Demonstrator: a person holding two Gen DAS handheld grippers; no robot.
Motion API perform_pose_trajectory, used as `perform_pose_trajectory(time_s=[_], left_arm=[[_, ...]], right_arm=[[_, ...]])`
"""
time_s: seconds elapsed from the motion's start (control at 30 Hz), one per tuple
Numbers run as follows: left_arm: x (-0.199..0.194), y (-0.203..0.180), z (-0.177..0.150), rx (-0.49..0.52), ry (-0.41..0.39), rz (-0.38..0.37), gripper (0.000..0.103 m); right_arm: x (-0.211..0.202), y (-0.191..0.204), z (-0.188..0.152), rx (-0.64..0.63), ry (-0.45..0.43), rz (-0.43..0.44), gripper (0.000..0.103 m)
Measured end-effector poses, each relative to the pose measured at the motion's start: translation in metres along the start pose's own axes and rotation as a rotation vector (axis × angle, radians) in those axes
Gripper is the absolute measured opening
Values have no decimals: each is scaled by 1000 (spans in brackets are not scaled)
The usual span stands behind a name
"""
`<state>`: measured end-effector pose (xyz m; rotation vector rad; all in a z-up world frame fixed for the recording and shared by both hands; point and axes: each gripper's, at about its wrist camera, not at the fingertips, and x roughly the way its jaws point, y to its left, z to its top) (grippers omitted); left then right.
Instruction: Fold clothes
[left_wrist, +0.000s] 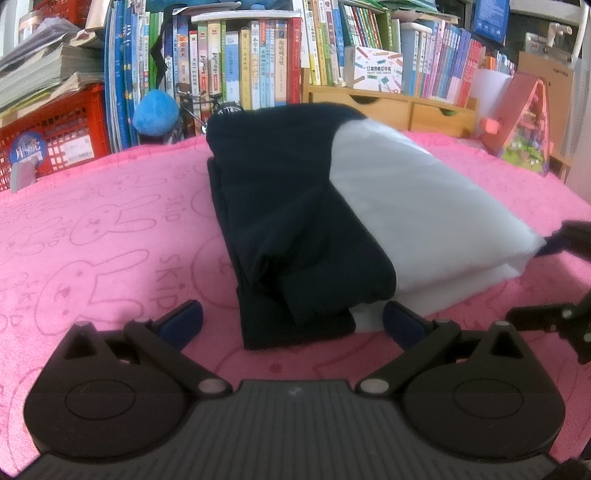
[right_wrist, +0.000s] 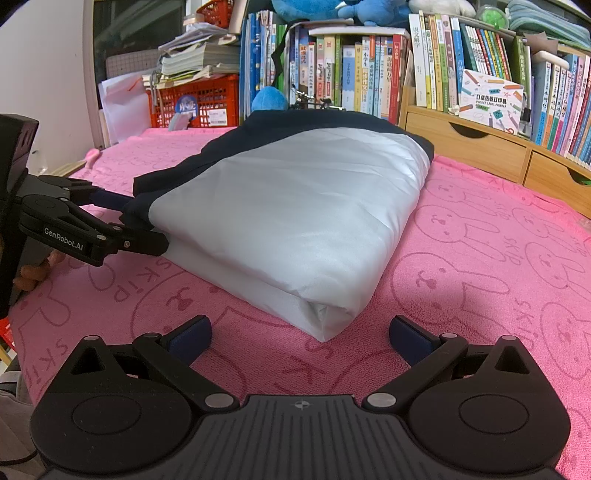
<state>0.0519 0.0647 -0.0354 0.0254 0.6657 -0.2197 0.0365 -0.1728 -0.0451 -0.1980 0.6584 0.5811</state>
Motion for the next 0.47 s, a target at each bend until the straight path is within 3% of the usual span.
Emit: perform_pose_trajectory(time_s=[0.47], left_arm=[[1, -3, 0, 9, 2, 12, 103]], right_arm=[[0, 0, 0, 1, 0, -1, 103]])
